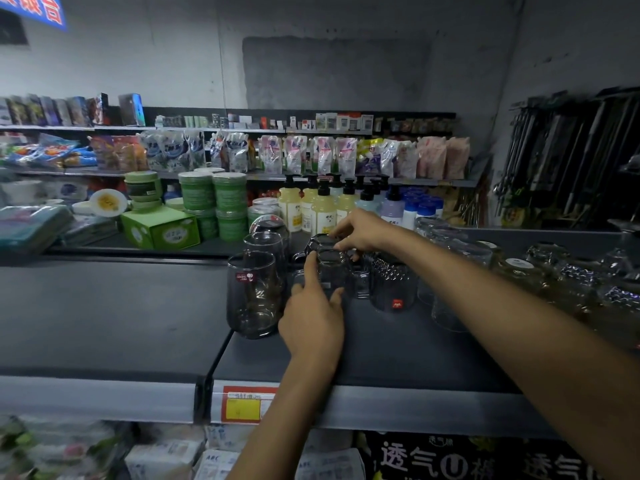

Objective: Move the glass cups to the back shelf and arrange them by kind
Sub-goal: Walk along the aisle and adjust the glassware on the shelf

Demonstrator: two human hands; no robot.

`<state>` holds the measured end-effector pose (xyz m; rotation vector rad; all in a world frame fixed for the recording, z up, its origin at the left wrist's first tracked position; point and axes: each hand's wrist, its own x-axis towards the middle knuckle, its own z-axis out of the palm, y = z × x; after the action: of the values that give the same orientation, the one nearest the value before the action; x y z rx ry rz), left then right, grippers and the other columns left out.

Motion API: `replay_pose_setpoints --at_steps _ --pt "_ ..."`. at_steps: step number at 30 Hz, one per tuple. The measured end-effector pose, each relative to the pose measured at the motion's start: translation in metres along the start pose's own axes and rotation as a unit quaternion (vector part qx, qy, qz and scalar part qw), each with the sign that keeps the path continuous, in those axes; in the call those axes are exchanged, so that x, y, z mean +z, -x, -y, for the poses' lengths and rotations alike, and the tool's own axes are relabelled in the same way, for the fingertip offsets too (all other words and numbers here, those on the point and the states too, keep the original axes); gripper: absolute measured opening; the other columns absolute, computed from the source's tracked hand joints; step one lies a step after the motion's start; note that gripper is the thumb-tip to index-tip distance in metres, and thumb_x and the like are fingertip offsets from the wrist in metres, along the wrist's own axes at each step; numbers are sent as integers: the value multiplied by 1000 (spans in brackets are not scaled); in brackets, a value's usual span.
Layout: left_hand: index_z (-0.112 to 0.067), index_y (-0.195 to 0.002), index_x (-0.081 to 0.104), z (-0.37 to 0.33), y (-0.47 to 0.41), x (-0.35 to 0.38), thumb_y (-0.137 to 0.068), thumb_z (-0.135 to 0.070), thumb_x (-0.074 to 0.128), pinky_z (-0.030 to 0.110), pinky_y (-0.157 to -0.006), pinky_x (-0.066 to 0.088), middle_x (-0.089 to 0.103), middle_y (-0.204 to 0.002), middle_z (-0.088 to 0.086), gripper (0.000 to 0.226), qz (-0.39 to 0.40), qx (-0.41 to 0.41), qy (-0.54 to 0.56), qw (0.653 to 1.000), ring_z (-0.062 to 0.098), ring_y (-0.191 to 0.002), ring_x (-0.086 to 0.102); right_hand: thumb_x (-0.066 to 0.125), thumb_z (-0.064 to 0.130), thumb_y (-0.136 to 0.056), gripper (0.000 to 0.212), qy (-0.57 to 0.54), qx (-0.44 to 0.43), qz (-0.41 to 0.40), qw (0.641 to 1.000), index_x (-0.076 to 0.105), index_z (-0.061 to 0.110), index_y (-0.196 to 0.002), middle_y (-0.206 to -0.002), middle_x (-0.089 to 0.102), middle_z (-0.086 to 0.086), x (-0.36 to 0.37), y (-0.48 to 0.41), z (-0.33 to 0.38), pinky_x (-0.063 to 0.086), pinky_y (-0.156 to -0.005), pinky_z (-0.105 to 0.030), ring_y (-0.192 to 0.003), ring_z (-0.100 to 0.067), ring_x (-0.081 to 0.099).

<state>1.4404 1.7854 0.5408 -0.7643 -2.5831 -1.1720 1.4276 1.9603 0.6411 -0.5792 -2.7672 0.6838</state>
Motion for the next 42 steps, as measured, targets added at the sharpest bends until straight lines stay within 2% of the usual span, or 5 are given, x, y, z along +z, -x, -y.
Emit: replay_pose_setpoints --at_steps 10,16,21,28,42 --pt "-21 -159 21 -2 -3 -1 -100 -47 61 44 -86 49 58 -141 10 76 5 -26 10 1000 34 -123 61 76 13 -92 45 22 -10 -38 999 65 14 -136 -131 66 -13 -5 10 5 57 -81 -33 -98 -28 71" --pt "-19 -157 25 -1 -5 1 -100 -50 59 45 -86 49 56 -142 10 73 16 -21 1 1000 34 -124 60 72 5 -93 41 64 -48 -21 997 68 14 -132 -126 68 -9 -17 29 15 47 -57 -15 -88 -16 62" --pt "-18 -154 26 -3 -4 1 -100 -50 60 45 -85 49 54 -142 11 72 21 -19 -1 1000 34 -125 59 67 -3 -91 42 96 -46 8 994 70 18 -127 -123 71 -8 -13 40 18 62 -81 -35 -103 -21 69" --pt "-16 -155 28 -3 -1 -3 -100 -44 62 44 -91 50 53 -145 11 71 21 -25 18 999 34 -127 58 61 -6 -92 44 109 -35 -18 993 69 18 -128 -127 67 -10 -14 41 19 48 -58 -19 -99 -22 64" --pt "-20 -159 32 5 -6 1 -103 -39 58 44 -90 51 64 -136 12 64 4 -19 61 998 36 -122 62 81 24 -87 43 110 -92 -8 990 72 22 -129 -127 71 -3 3 70 22 53 -93 -33 -111 -18 66"
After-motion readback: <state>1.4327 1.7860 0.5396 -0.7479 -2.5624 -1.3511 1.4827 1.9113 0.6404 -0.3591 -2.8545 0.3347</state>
